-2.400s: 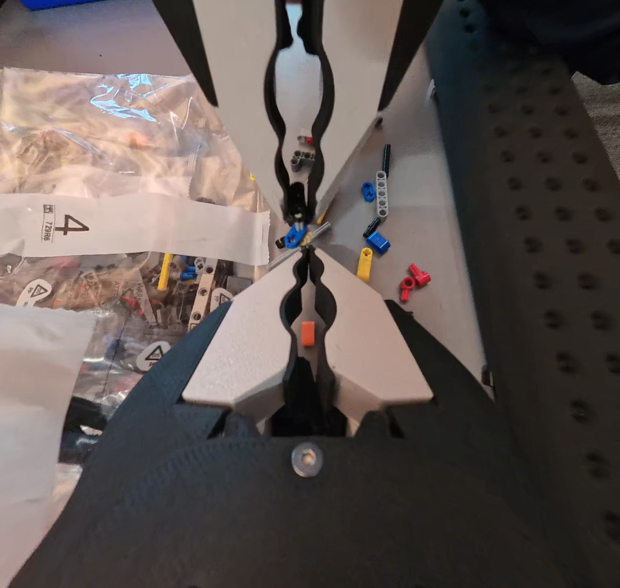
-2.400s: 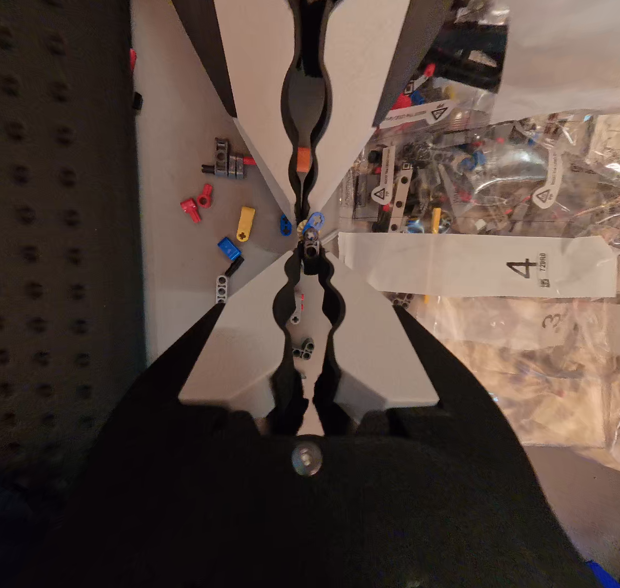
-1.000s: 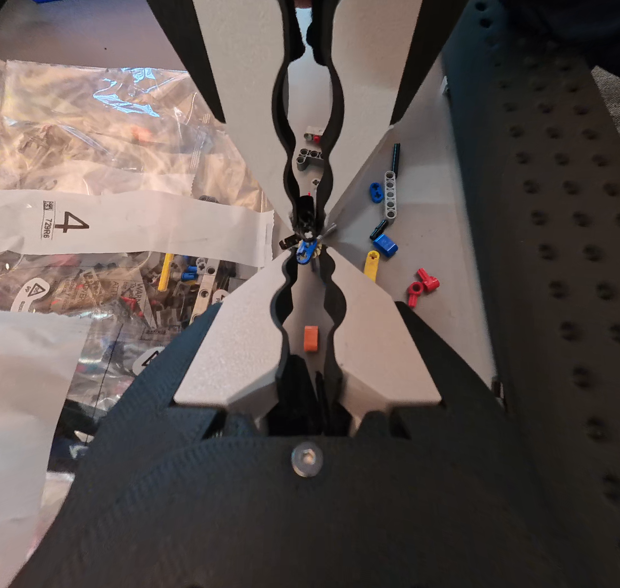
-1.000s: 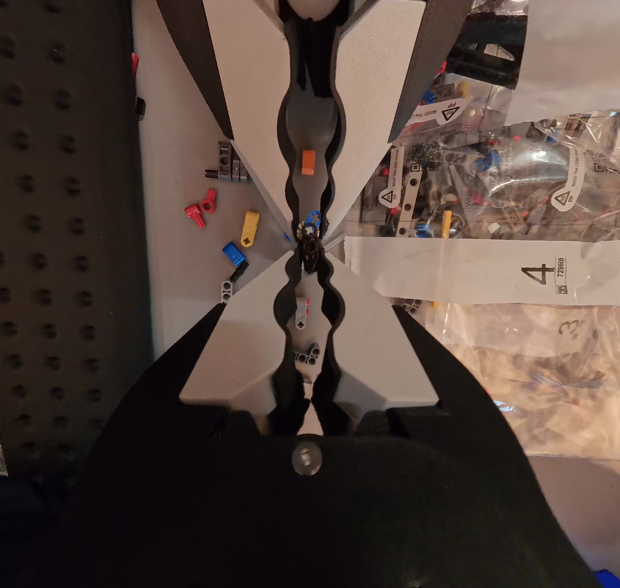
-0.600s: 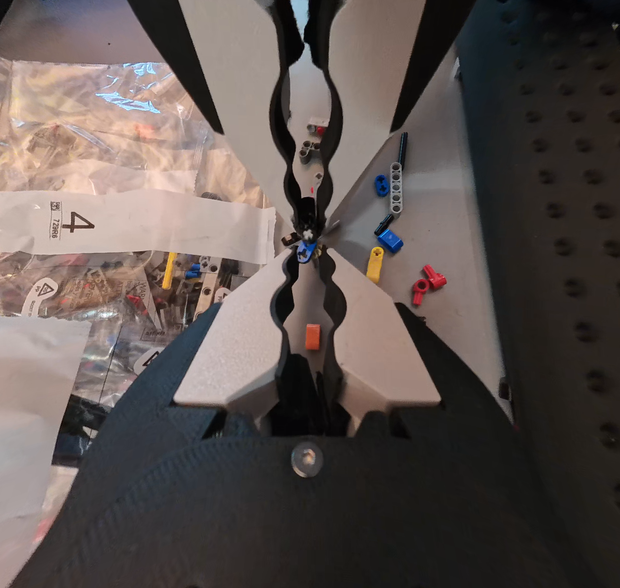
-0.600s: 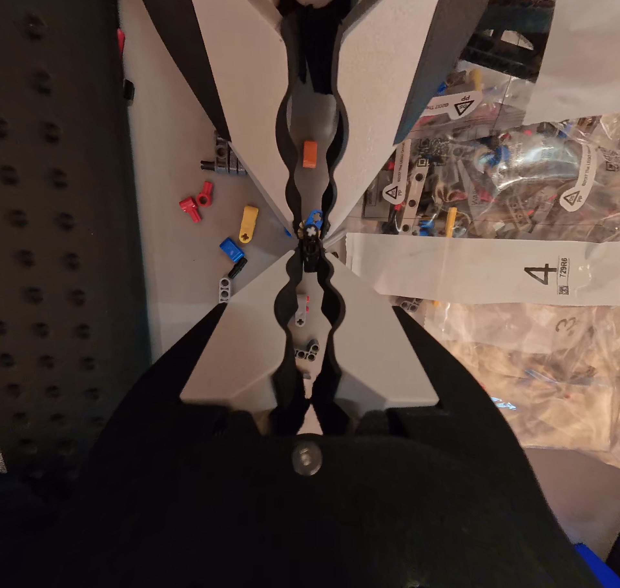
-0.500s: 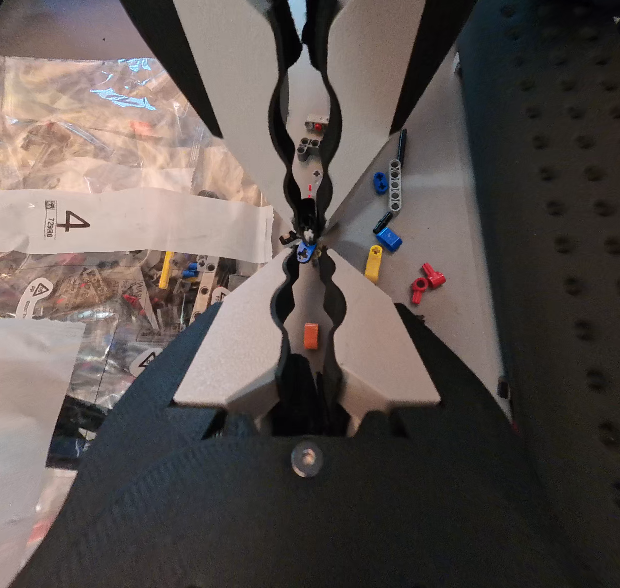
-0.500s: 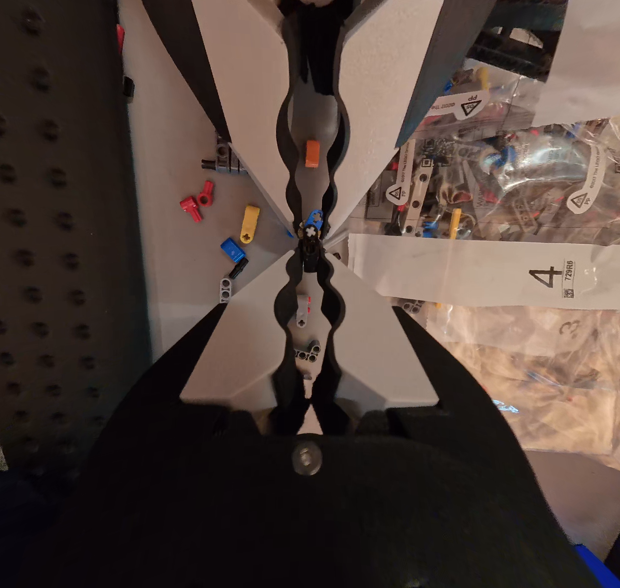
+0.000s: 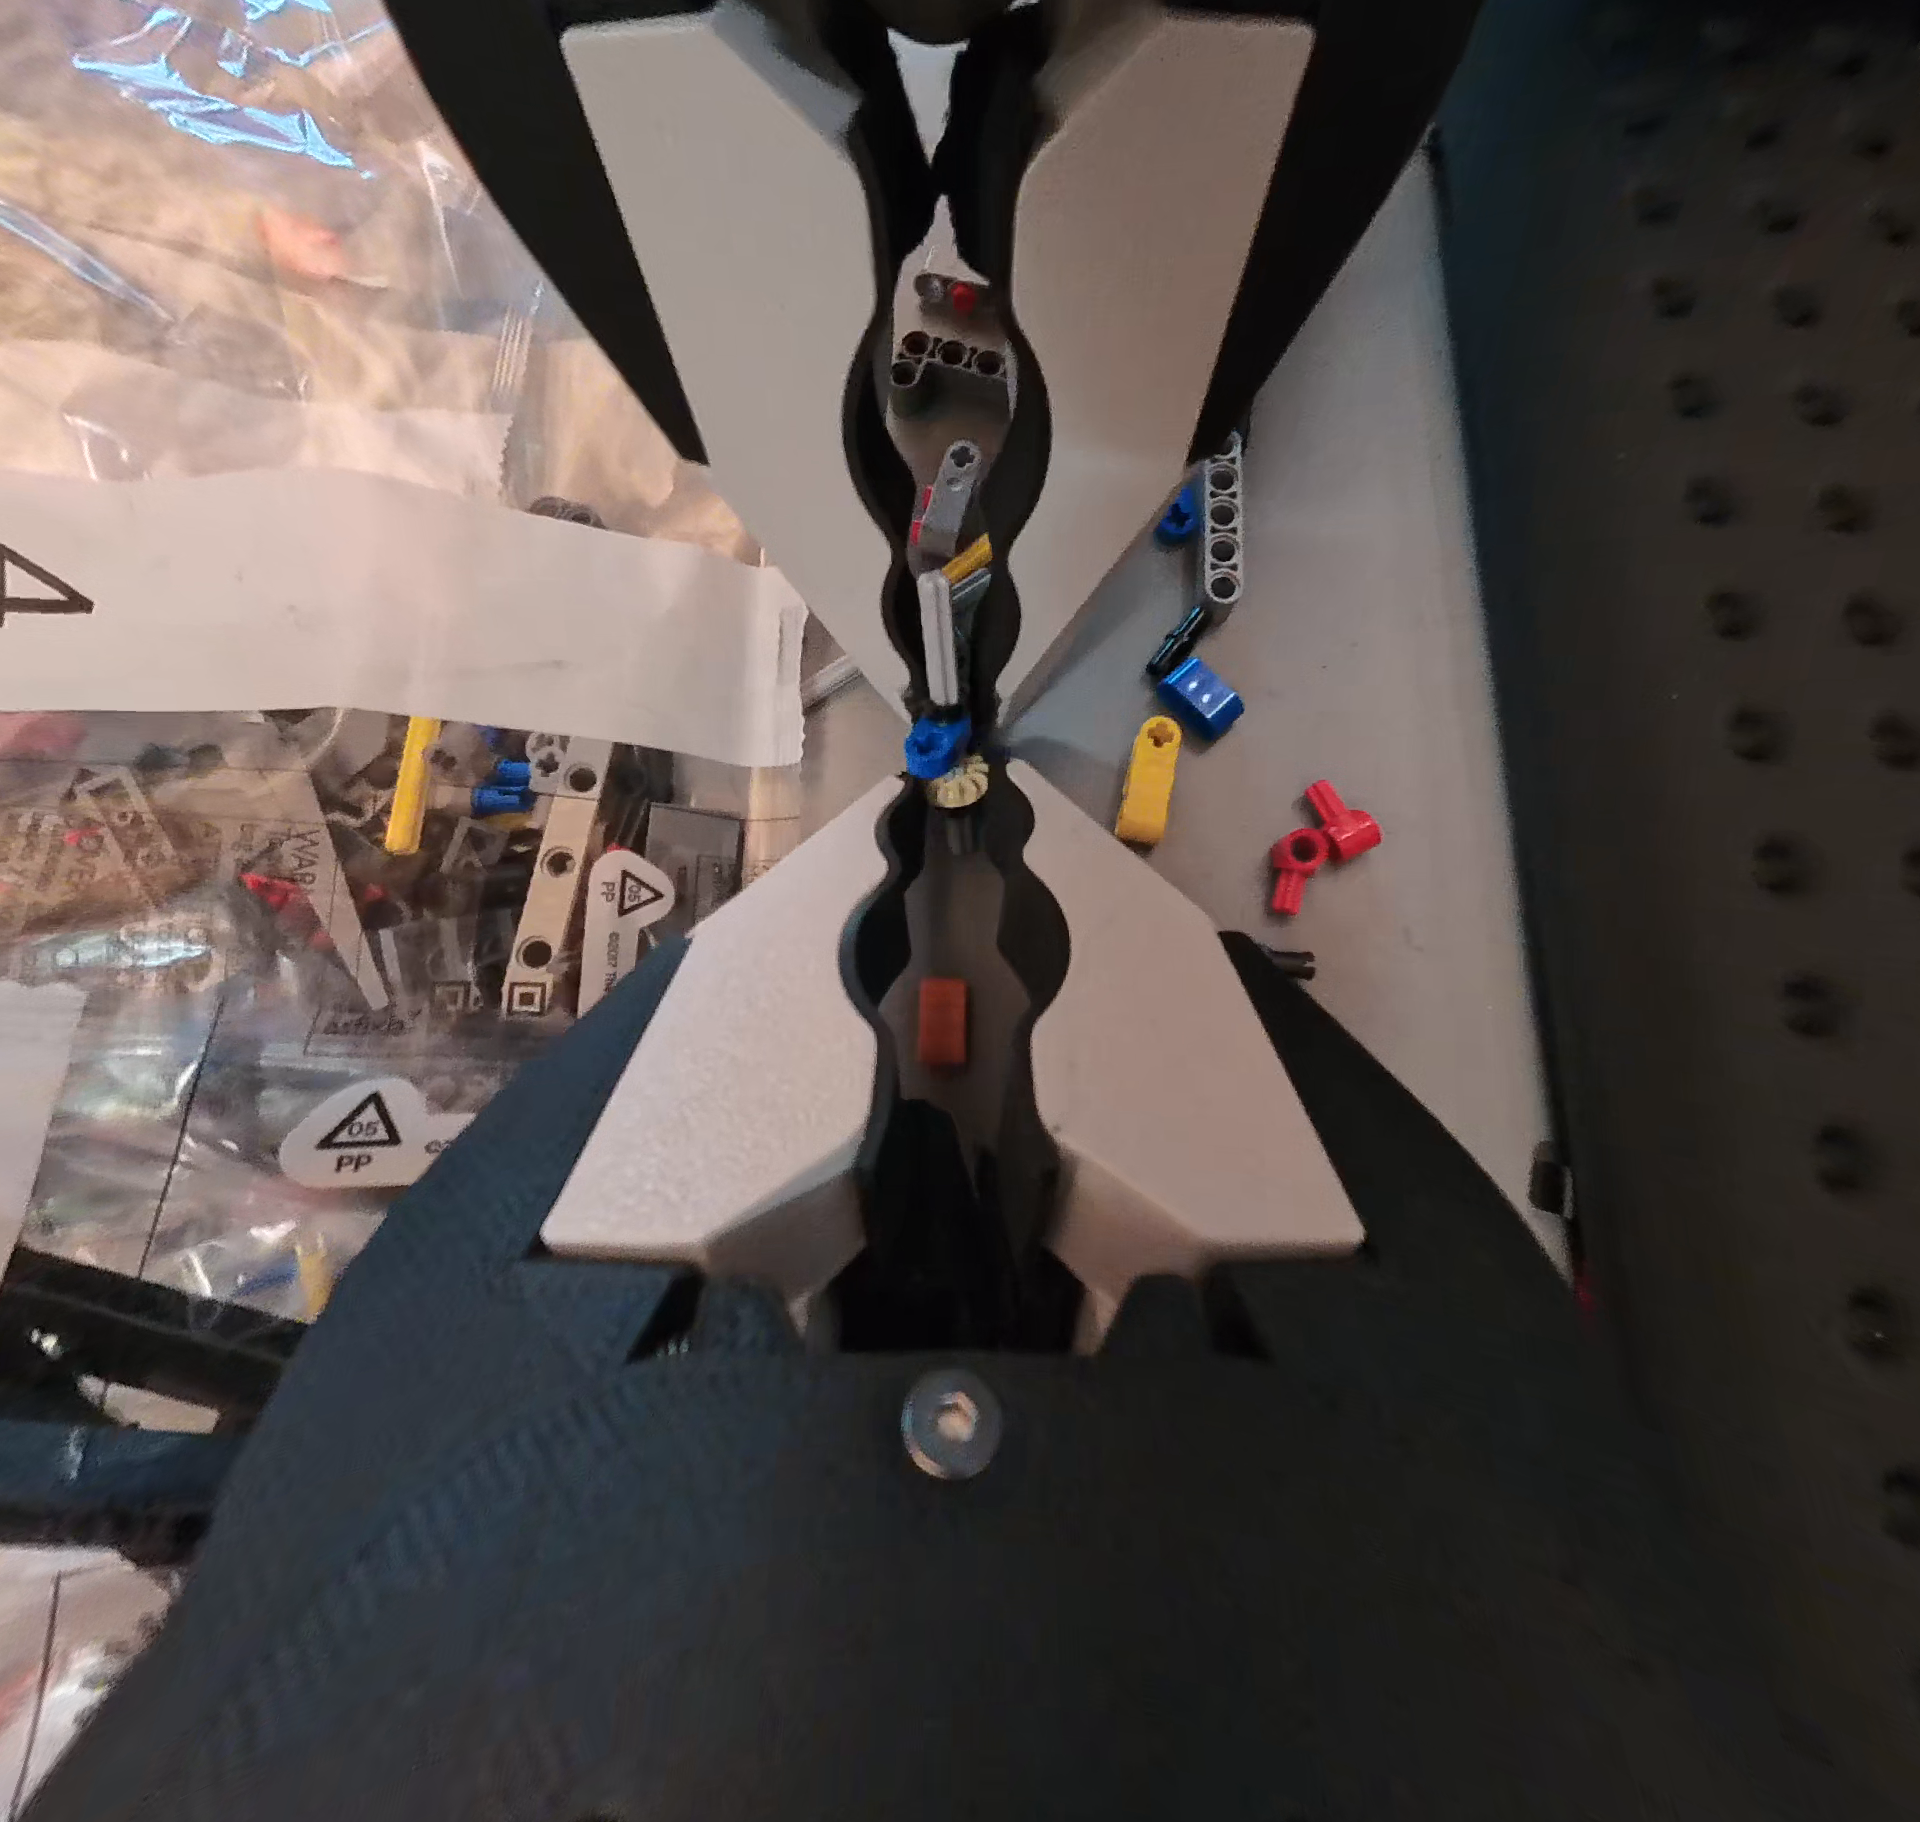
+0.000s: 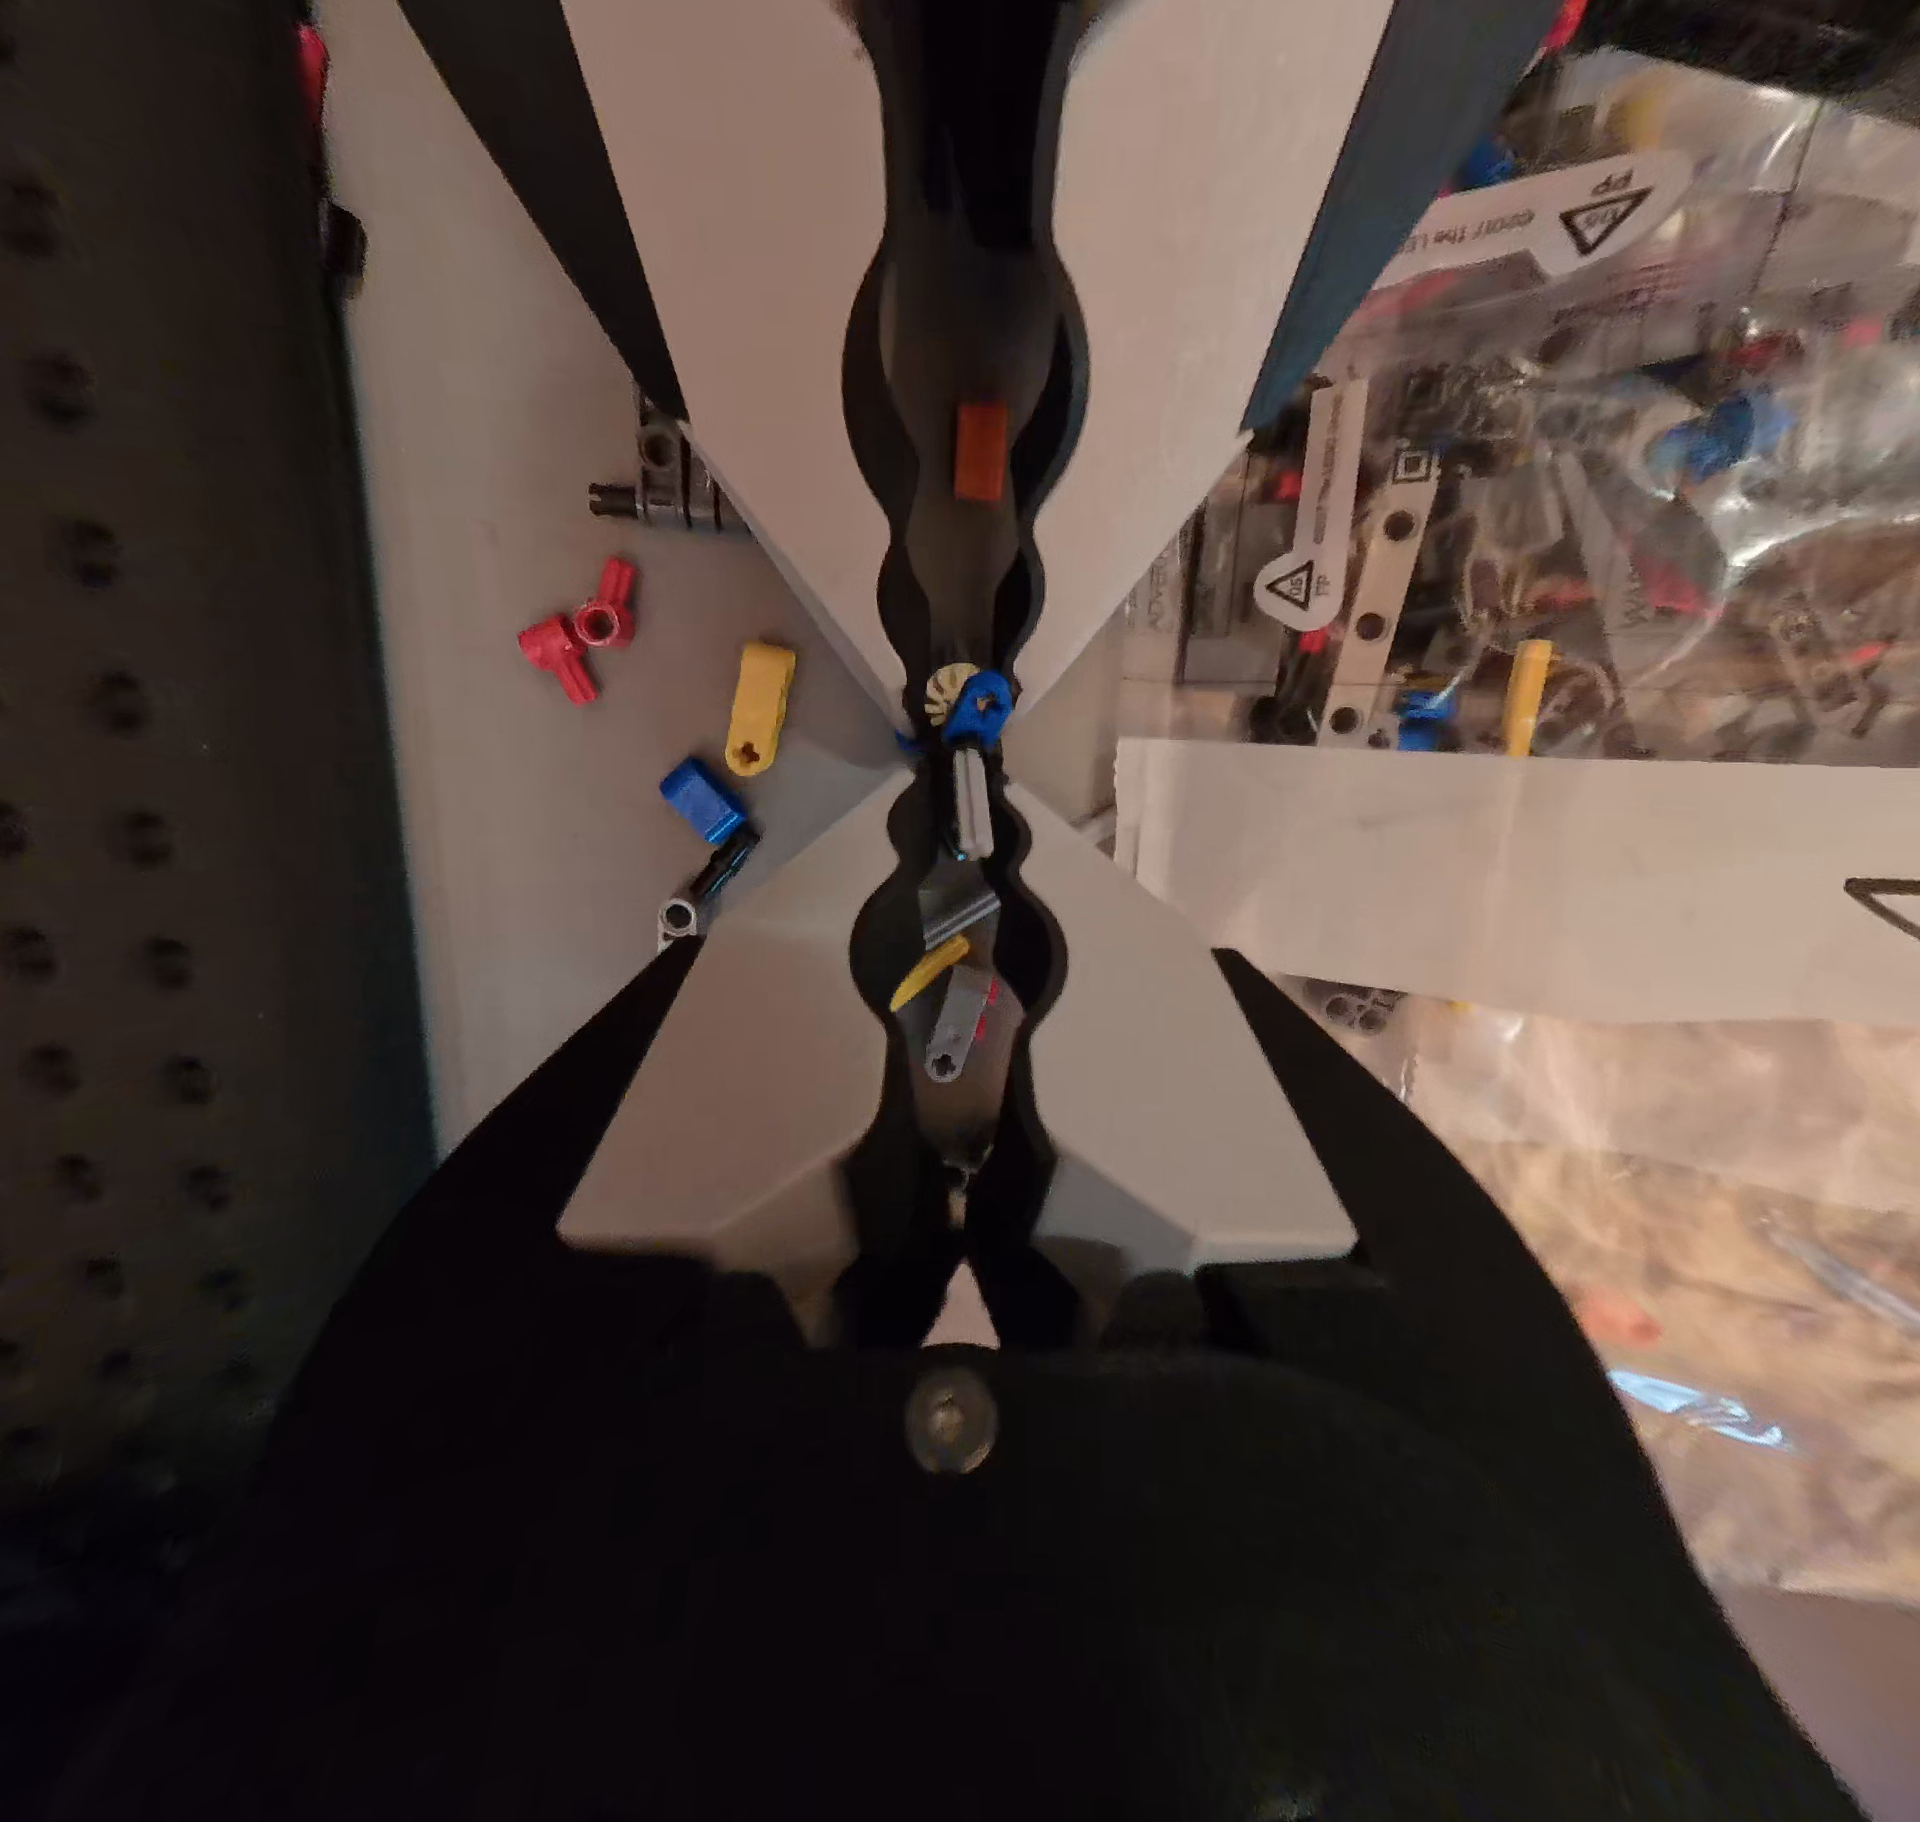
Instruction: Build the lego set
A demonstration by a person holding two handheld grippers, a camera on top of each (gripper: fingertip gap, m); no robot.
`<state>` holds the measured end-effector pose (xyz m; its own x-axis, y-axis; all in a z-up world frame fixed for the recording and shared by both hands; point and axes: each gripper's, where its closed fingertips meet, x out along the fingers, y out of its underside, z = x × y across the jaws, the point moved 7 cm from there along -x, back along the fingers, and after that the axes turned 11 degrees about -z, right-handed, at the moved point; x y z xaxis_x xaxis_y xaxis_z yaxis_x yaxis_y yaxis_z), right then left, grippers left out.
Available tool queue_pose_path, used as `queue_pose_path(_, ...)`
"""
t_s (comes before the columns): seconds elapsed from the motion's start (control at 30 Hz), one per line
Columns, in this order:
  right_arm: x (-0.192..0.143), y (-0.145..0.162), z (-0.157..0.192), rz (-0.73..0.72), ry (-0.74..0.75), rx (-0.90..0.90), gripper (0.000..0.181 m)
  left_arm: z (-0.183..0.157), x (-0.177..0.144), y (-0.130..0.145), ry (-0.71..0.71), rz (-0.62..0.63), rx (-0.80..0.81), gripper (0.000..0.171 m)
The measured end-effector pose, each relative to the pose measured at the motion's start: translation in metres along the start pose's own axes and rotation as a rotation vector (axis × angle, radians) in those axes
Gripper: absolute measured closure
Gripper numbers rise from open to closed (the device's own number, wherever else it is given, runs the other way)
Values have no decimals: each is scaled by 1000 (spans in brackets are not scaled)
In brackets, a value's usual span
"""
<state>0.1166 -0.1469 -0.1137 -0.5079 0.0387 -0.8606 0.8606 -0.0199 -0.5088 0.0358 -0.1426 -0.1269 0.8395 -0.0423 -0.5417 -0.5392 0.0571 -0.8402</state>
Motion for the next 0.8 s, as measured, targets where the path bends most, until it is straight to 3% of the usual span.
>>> queue_pose_path(0.27,-6,2,-3,-145,-14,12,173,0,-4,-2,-11,-21,17,160)
queue_pose_path(0.37,-23,-1,-8,-242,23,21,158,5,-11,-7,-37,-72,-8,160)
queue_pose_path(0.47,-38,-3,-12,-342,42,19,164,3,-6,-5,-29,-39,14,160)
queue_pose_path(0.63,-30,-6,-7,-333,19,-11,178,3,-4,-5,-55,-15,47,160)
queue_pose_path(0.8,-40,-9,-11,-414,32,4,180,7,-12,-14,-86,-93,26,160)
